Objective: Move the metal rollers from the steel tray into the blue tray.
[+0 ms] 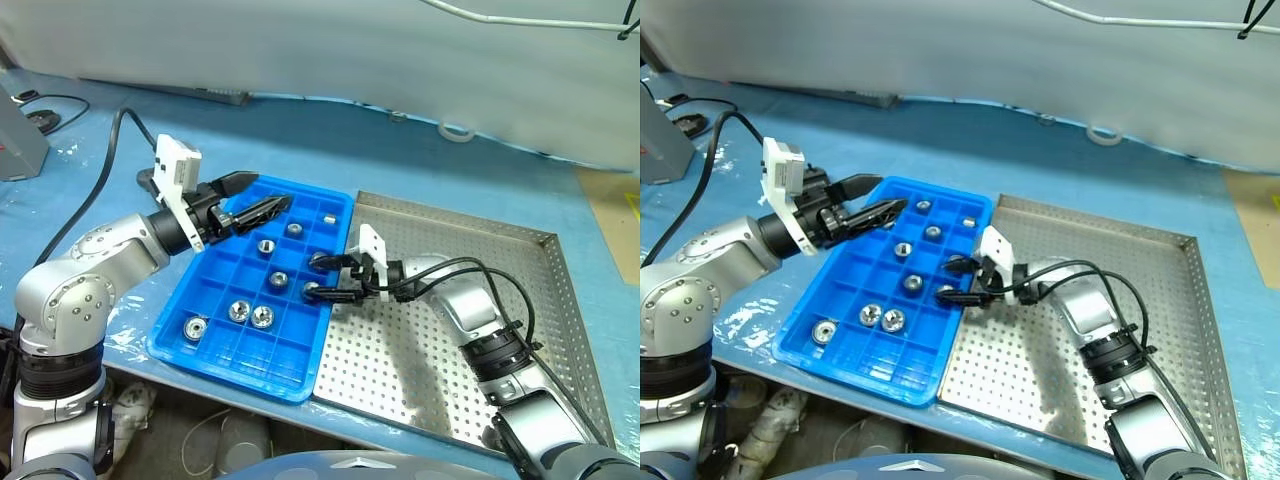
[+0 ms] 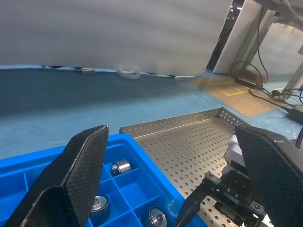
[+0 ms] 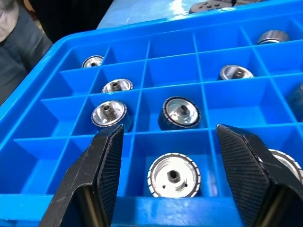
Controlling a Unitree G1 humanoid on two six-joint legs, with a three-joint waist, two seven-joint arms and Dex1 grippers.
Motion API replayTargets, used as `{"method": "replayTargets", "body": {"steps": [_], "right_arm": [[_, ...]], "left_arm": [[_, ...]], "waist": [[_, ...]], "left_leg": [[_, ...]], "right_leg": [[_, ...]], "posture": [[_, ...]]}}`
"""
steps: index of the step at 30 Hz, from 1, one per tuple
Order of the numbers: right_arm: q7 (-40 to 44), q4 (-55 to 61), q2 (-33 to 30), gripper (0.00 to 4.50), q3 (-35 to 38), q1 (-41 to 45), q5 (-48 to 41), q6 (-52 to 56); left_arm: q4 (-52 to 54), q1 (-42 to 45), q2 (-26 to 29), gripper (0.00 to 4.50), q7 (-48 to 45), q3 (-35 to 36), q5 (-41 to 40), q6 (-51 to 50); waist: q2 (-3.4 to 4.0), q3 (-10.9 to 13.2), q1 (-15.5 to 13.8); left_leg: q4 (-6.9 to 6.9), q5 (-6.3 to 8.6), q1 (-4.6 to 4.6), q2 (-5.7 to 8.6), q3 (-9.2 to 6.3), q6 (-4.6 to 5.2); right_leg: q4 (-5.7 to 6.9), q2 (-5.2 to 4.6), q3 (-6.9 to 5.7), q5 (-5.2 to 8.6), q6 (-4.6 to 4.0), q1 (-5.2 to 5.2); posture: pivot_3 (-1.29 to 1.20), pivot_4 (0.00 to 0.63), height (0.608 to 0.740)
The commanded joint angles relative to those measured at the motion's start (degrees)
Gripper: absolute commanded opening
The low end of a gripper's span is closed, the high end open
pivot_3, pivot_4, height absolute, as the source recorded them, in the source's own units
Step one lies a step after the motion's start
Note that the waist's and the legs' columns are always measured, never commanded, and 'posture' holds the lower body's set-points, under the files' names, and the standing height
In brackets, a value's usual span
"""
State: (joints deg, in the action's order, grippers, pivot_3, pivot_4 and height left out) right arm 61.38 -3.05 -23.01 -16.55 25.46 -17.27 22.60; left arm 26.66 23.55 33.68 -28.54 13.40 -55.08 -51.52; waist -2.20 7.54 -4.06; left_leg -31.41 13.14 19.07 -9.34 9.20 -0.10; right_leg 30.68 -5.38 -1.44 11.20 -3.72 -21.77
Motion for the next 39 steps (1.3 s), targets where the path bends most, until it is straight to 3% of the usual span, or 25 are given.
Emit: {"method": "replayTargets", "body": {"steps": [1,8,12,18,39], "right_arm": [[0.58,5.02,-2.60,3.25,5.10,-0.16,-4.10,2.58],[7.03,18.97,-15.87,3.25,10.80,-6.33,-13.24,13.29],[8.79,21.50,-23.39,3.25,7.89,-12.81,-7.14,8.29],[4.76,21.24,-21.08,3.25,10.90,-13.29,-9.50,9.44],[2.66,21.01,-18.86,3.25,9.74,-16.16,-7.79,6.22]], "left_arm": [[0.34,0.88,0.76,4.50,-0.56,1.63,-0.29,1.86],[-2.38,2.83,0.36,4.50,-2.86,-0.60,0.20,2.73],[-3.78,3.91,-1.03,4.50,-4.28,-2.80,1.31,3.97],[-5.17,5.20,-1.85,4.50,-5.32,-4.34,2.79,4.83],[-5.12,5.86,-1.33,4.50,-6.39,-4.52,2.26,3.66]], "waist": [[0.00,0.01,-0.01],[0.01,0.01,-0.07],[-0.01,0.00,0.05],[-0.01,0.00,0.71],[-0.02,-0.01,0.34]], "left_leg": [[0.00,0.00,0.00,0.00,0.00,0.00],[0.04,-0.02,-0.02,0.01,0.00,0.04],[0.06,-0.03,-0.05,-0.01,0.02,0.08],[0.06,-0.04,-0.14,-0.09,0.11,-0.03],[0.03,-0.11,-0.09,-0.10,0.12,0.20]], "right_leg": [[0.00,0.00,0.00,0.00,0.00,0.00],[-0.05,0.01,0.02,0.00,0.00,0.02],[-0.10,0.01,0.02,0.00,0.01,0.05],[-0.10,0.01,0.08,0.03,0.06,0.14],[-0.06,0.03,0.05,0.07,0.11,0.03]], "posture": [[0.10,0.150,0.740],[0.05,0.150,0.740],[0.02,0.150,0.740],[0.00,0.150,0.740],[-0.02,0.150,0.740]]}}
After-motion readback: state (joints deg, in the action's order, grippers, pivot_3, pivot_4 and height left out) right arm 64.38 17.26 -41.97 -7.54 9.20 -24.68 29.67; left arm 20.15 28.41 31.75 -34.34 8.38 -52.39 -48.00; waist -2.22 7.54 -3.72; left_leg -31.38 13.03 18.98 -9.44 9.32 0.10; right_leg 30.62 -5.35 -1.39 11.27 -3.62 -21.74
